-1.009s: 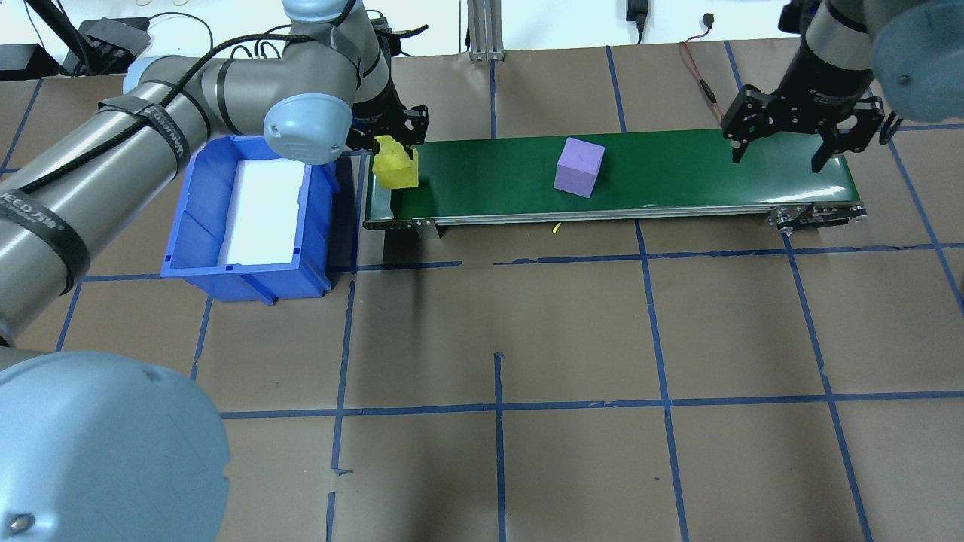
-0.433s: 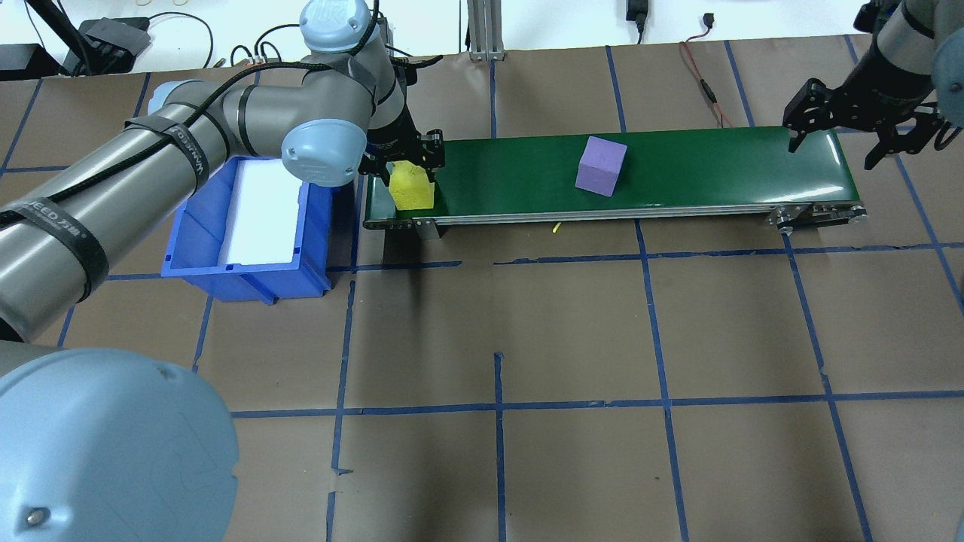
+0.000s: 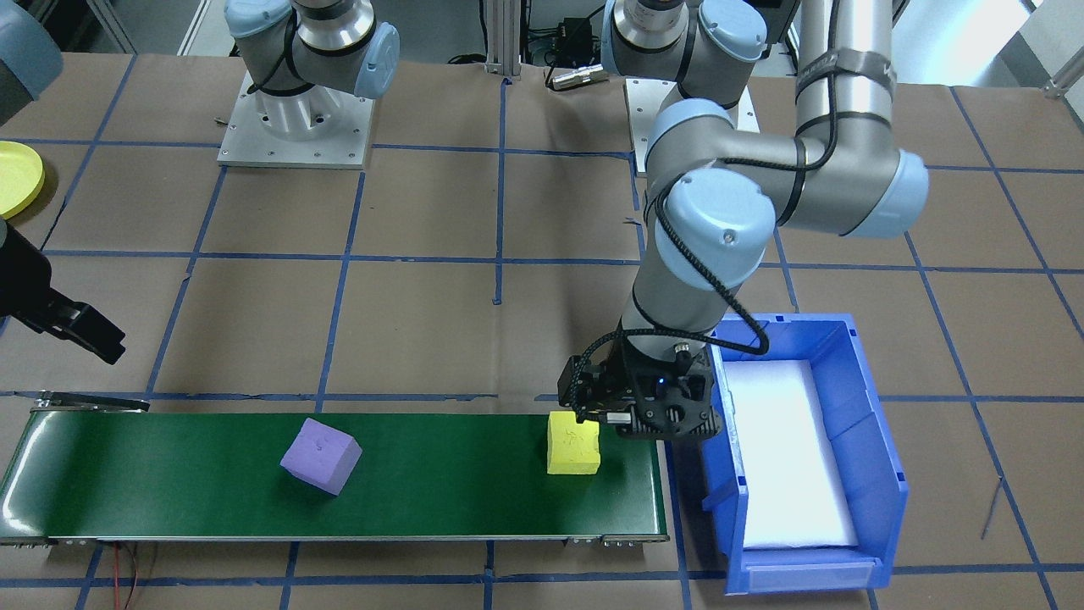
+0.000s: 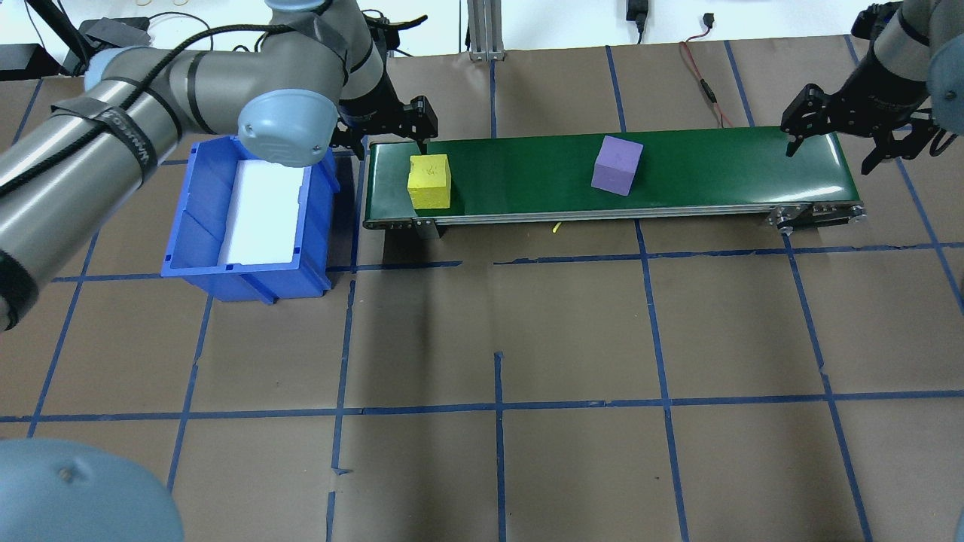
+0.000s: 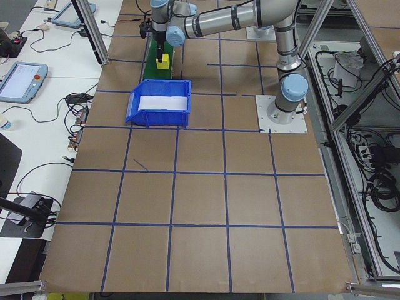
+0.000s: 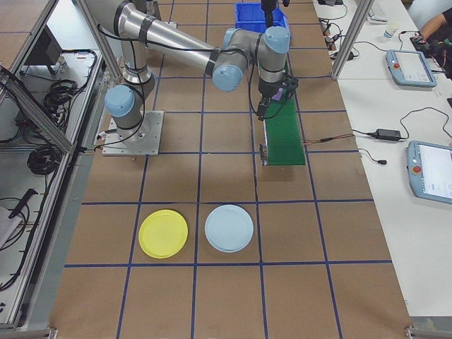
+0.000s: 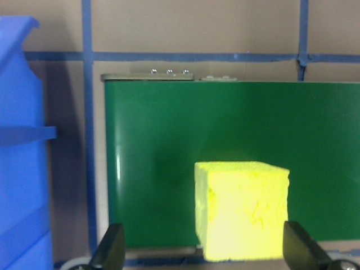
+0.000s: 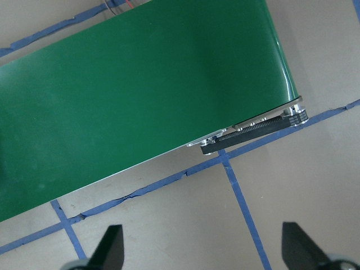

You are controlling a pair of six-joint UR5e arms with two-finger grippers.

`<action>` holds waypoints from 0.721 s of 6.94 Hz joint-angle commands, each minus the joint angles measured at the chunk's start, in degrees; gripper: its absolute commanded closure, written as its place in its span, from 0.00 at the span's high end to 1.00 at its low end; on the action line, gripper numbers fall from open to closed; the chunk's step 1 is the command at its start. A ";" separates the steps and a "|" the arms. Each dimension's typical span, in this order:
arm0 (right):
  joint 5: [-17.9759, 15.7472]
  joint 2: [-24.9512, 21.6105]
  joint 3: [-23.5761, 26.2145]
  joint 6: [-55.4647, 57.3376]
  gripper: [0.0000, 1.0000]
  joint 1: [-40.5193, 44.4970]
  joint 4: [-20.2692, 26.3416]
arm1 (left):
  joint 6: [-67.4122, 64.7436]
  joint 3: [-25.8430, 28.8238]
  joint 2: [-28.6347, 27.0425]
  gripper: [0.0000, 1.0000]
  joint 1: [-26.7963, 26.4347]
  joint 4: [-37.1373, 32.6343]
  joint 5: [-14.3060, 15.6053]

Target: Move block left to right into plate

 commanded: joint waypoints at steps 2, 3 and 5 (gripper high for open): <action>0.27 -0.45 0.70 0.68 1.00 0.14 -0.71 | 6.73 -1.38 13.94 1.00 9.03 -14.22 0.30; 0.18 0.33 1.40 0.76 1.00 0.14 -3.15 | 6.94 -1.38 17.90 1.00 10.45 -21.05 0.56; 0.36 2.87 2.54 3.90 1.00 0.14 -3.88 | 6.94 -2.34 23.90 1.00 10.37 -29.10 4.78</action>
